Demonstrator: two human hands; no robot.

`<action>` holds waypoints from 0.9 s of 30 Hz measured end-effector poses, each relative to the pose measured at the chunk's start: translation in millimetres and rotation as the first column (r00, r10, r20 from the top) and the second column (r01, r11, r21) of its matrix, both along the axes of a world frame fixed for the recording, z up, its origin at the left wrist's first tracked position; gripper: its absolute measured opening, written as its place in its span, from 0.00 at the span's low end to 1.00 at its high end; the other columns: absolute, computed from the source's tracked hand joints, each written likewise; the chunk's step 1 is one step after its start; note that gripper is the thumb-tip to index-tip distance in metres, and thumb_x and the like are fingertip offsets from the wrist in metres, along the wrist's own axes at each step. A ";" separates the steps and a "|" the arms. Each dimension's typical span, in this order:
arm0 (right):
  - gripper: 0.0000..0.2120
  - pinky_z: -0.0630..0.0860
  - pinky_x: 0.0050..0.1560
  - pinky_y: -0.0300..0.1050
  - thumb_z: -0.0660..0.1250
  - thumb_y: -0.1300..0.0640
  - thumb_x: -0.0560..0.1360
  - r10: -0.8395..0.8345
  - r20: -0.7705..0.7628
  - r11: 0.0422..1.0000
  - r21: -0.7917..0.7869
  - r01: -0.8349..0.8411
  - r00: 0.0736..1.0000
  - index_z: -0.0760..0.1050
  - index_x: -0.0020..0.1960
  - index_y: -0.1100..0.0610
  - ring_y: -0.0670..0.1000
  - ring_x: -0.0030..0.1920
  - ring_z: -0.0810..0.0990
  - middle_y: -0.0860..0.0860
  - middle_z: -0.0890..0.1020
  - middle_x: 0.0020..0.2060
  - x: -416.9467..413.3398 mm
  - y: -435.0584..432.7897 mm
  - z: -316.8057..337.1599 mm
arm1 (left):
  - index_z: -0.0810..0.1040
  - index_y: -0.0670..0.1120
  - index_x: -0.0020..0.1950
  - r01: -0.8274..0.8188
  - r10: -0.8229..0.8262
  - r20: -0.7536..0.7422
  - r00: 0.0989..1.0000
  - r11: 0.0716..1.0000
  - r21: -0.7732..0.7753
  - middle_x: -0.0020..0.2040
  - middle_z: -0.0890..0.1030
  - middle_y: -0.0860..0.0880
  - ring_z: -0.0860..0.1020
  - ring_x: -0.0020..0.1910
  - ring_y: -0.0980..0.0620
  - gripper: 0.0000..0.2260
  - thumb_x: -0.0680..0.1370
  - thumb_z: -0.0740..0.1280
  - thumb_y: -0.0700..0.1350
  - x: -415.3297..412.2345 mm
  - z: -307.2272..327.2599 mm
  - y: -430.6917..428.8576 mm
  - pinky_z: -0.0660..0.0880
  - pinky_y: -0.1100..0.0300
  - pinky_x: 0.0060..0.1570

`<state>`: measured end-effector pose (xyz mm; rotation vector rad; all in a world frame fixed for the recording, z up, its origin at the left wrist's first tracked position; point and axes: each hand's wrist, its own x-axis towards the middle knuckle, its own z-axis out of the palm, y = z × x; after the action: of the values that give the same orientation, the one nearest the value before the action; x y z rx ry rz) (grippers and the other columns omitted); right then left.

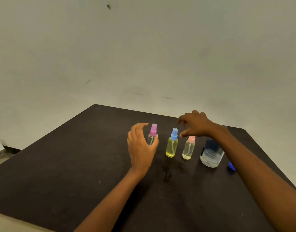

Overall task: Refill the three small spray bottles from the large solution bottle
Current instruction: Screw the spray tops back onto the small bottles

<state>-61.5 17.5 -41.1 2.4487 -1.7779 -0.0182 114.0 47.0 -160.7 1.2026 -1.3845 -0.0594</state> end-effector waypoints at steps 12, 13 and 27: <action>0.14 0.57 0.52 0.49 0.67 0.53 0.72 0.106 -0.221 0.994 0.047 -0.098 0.969 0.74 0.56 0.54 0.51 0.56 0.74 0.50 0.78 0.54 24.9 -15.6 -16.8 | 0.56 0.42 0.75 0.349 -0.276 -0.218 0.936 0.805 0.480 0.74 0.64 0.45 0.64 0.72 0.50 0.31 0.76 0.68 0.40 -65.1 3.4 14.2 0.63 0.61 0.67; 0.14 0.58 0.53 0.48 0.67 0.53 0.73 0.113 -0.227 0.993 0.052 -0.104 0.967 0.73 0.57 0.54 0.51 0.55 0.74 0.50 0.77 0.53 22.8 -15.8 -17.8 | 0.54 0.42 0.76 0.367 -0.283 -0.238 0.929 0.780 0.506 0.74 0.64 0.45 0.64 0.72 0.49 0.33 0.76 0.68 0.40 -66.6 2.9 11.3 0.63 0.59 0.68; 0.08 0.68 0.35 0.29 0.66 0.54 0.74 0.203 0.479 0.962 0.066 -0.265 0.854 0.67 0.42 0.52 0.43 0.35 0.72 0.42 0.74 0.37 1.0 10.8 -15.8 | 0.73 0.48 0.59 0.521 -0.448 -0.268 0.853 0.749 0.409 0.51 0.78 0.52 0.77 0.52 0.54 0.13 0.76 0.67 0.50 -53.6 12.3 1.1 0.76 0.58 0.54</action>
<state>-60.5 28.3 -57.0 2.9419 -1.6514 0.5445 60.3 48.1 -148.4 1.1552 -1.5632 -0.8926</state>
